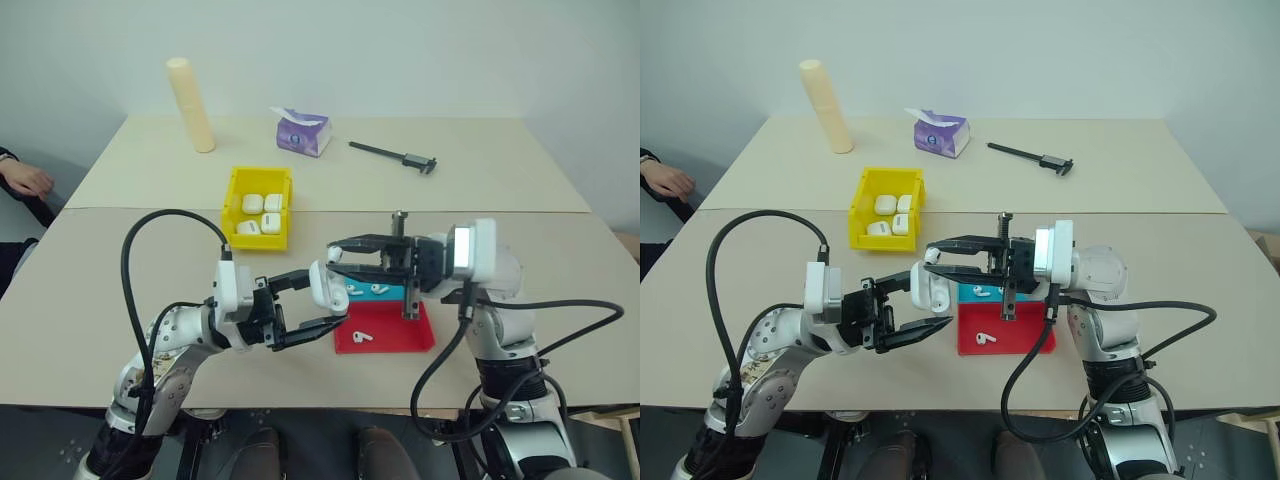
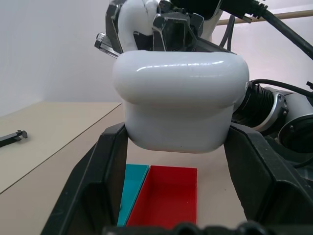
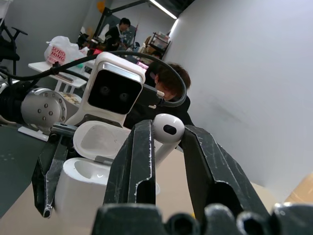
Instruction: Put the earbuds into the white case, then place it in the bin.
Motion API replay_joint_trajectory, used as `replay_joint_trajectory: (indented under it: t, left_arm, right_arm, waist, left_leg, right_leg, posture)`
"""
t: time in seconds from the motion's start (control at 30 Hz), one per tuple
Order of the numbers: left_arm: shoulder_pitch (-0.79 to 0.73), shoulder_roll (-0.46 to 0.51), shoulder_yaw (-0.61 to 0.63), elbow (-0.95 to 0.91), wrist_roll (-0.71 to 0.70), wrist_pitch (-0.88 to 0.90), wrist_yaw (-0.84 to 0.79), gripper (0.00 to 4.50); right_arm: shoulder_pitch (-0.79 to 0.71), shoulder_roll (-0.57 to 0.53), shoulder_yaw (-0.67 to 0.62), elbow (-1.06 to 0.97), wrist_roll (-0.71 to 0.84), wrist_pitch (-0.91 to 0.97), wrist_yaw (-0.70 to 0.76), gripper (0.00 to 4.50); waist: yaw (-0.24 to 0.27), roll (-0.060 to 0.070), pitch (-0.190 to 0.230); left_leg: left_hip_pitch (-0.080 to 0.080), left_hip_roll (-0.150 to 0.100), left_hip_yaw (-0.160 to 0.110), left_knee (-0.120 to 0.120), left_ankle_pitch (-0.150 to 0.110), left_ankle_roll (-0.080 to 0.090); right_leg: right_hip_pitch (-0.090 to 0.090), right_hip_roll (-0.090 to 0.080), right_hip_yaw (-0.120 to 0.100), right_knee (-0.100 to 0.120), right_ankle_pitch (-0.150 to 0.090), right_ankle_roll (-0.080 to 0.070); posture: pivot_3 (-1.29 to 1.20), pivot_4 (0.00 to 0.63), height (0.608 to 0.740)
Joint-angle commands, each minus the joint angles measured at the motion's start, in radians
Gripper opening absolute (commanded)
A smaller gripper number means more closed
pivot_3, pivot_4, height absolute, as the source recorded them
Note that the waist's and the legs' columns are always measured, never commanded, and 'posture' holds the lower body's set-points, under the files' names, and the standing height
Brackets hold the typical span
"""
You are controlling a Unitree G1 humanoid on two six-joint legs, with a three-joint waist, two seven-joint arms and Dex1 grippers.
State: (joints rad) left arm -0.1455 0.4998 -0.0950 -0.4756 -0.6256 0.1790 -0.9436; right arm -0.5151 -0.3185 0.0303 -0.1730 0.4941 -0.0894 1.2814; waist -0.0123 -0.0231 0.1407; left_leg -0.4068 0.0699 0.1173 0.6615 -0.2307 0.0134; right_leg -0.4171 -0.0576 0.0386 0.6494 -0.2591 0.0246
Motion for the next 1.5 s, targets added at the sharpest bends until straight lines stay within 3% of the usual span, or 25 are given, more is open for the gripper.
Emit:
replay_joint_trajectory:
  t: [0.03,0.43,0.67,0.87,0.97,1.1,1.2,1.5]
  left_arm:
    - [0.000,0.000,0.019,-0.047,0.000,-0.008,0.012,2.72]
    - [-0.026,-0.030,0.007,-0.019,0.020,-0.022,0.010,2.72]
    - [-0.030,-0.041,0.008,-0.008,0.036,-0.022,0.014,2.72]
    - [-0.020,-0.044,0.017,0.008,0.053,-0.024,0.020,2.72]
    - [0.022,-0.013,0.038,0.029,0.101,-0.056,0.006,2.72]
    - [0.128,0.050,0.085,0.079,0.153,-0.110,-0.021,2.72]
    - [0.202,0.077,0.096,0.139,0.216,-0.202,-0.046,2.72]
    - [0.270,0.027,0.074,0.109,0.267,-0.246,0.029,2.72]
  right_arm:
    - [-0.006,-0.021,0.002,-0.002,0.007,-0.043,0.010,0.65]
    - [-0.003,-0.064,0.041,0.034,-0.027,-0.096,0.016,0.65]
    - [-0.005,-0.086,0.059,0.044,-0.049,-0.140,0.028,2.94]
    - [-0.014,-0.126,0.047,0.032,-0.015,-0.117,0.042,2.94]
    - [-0.072,-0.239,0.034,0.006,0.008,0.062,0.036,2.94]
    - [-0.275,-0.426,0.144,0.063,-0.142,0.374,0.032,2.94]
    - [-0.387,-0.483,0.266,0.112,-0.297,0.413,0.068,2.94]
    - [-0.567,-0.432,0.556,0.307,-0.639,0.327,0.161,2.94]
  waist:
    - [0.000,0.000,0.000]
    - [0.000,0.000,0.000]
    - [0.000,0.000,0.000]
    - [0.000,0.000,0.000]
    - [0.000,0.000,0.000]
    - [-0.011,0.001,0.000]
    - [-0.006,0.001,0.000]
    - [0.003,0.001,0.000]
  left_leg:
    - [0.000,0.000,0.000,0.000,0.000,0.000]
    - [0.000,0.000,0.001,0.000,0.000,0.000]
    - [0.000,0.000,0.001,0.000,0.000,0.000]
    - [0.000,0.000,0.001,0.000,0.000,0.000]
    - [0.000,0.000,0.001,0.000,0.000,0.000]
    - [0.000,0.001,0.001,-0.001,0.000,0.000]
    - [0.001,0.002,0.001,-0.002,0.000,0.000]
    - [-0.003,0.001,0.007,-0.001,0.000,0.000]
  right_leg:
    - [0.000,0.000,0.000,0.000,0.000,0.000]
    - [0.000,0.000,0.000,0.000,0.000,0.000]
    - [0.000,0.000,0.000,0.000,0.000,0.000]
    - [0.000,0.000,0.000,0.000,0.000,0.000]
    - [0.000,0.000,0.000,0.000,0.000,0.000]
    - [-0.003,0.000,0.003,0.001,0.000,0.000]
    - [-0.004,0.000,0.002,0.002,-0.001,-0.003]
    - [-0.006,-0.002,0.001,0.000,-0.001,-0.002]
  posture:
    - [0.00,0.150,0.740]
    - [0.00,0.150,0.740]
    - [0.00,0.150,0.740]
    - [0.00,0.150,0.740]
    - [0.00,0.150,0.740]
    - [0.00,0.150,0.740]
    - [0.00,0.150,0.740]
    - [0.00,0.150,0.740]
